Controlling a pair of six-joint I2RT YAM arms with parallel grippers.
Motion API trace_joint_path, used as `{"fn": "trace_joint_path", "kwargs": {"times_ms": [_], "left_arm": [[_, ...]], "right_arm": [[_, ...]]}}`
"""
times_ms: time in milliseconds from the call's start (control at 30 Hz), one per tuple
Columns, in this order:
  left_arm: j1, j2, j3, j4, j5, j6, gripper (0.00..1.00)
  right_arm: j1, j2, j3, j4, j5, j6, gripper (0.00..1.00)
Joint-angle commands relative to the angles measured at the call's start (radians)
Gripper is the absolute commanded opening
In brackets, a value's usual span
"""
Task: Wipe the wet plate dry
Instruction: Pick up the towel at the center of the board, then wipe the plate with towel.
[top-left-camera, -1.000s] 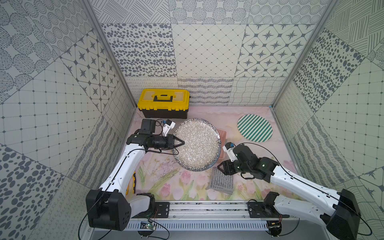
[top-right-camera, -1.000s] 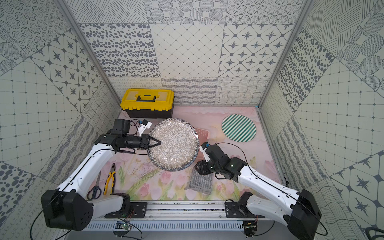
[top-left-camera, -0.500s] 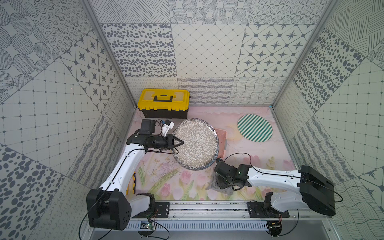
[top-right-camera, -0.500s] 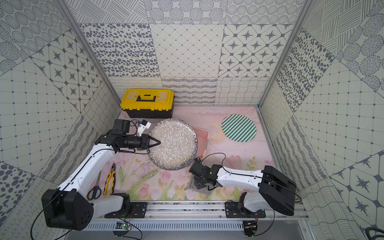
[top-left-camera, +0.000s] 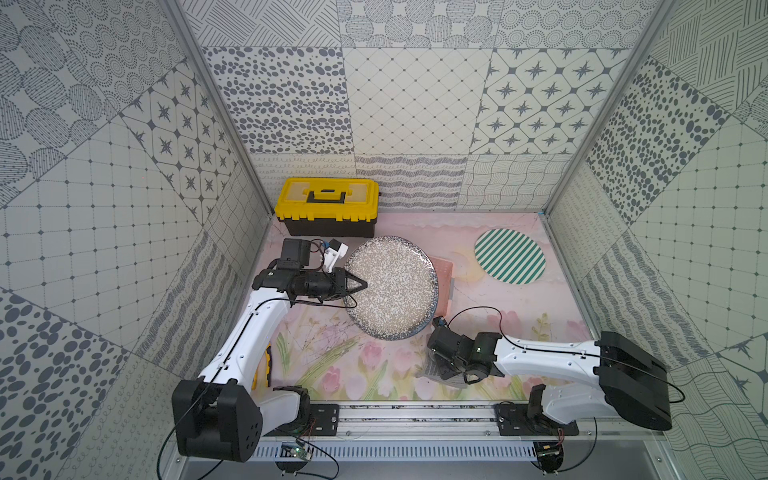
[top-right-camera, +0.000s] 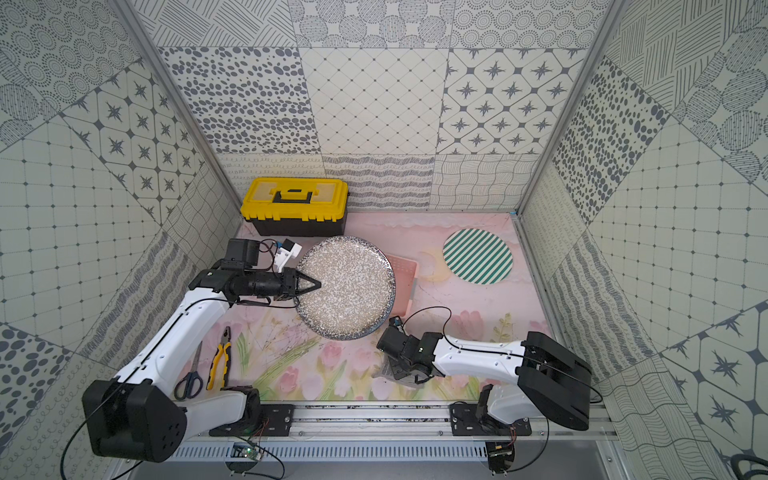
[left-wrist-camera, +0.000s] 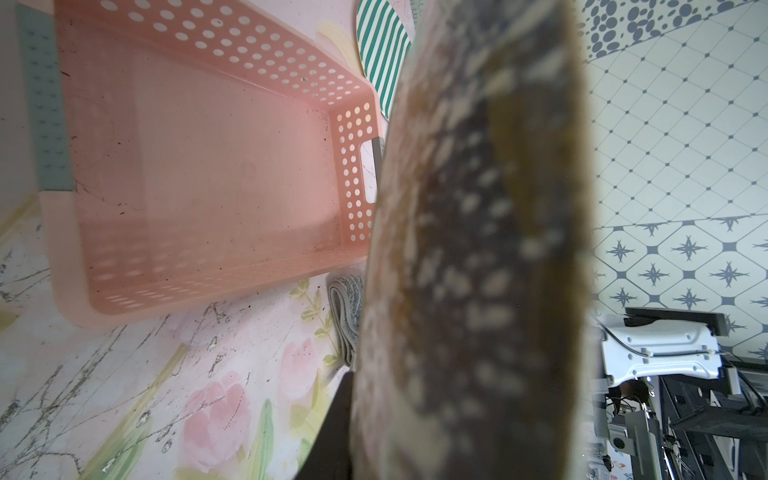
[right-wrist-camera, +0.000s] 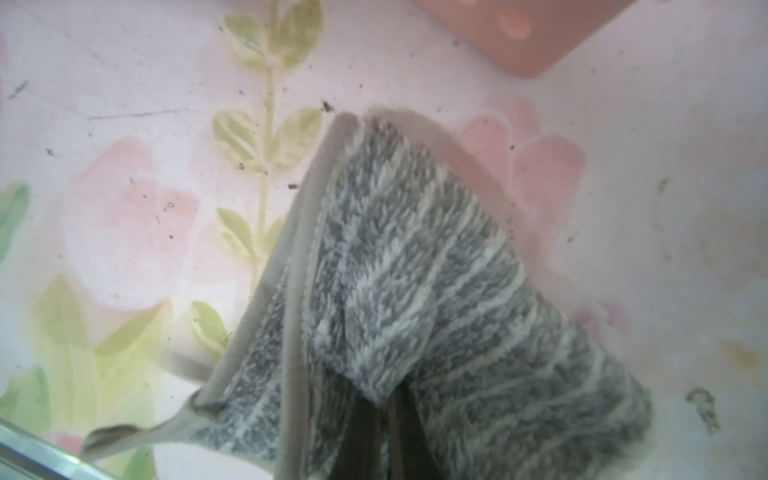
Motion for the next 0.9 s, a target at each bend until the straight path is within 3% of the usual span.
{"fn": "trace_joint_path", "kwargs": {"times_ms": [0, 267, 433, 533, 667, 867], "left_arm": [[0.01, -0.023, 0.01, 0.174, 0.261, -0.004, 0.0], [0.009, -0.031, 0.008, 0.173, 0.258, 0.006, 0.0], [0.01, -0.034, 0.005, 0.175, 0.257, 0.005, 0.0], [0.01, -0.034, 0.005, 0.177, 0.274, 0.011, 0.0], [0.009, -0.03, 0.012, 0.162, 0.317, 0.035, 0.0], [0.009, -0.054, 0.015, 0.128, 0.385, 0.083, 0.0]], "right_arm": [[0.019, -0.143, -0.03, 0.002, 0.057, 0.005, 0.0], [0.026, -0.68, -0.085, 0.005, 0.034, -0.099, 0.0], [0.026, -0.805, -0.012, 0.007, -0.027, -0.182, 0.0], [0.025, -0.72, 0.108, 0.013, 0.013, -0.248, 0.0], [-0.004, -0.473, 0.306, 0.013, 0.078, -0.318, 0.0], [-0.148, -0.126, 0.578, 0.028, 0.037, -0.343, 0.0]]}}
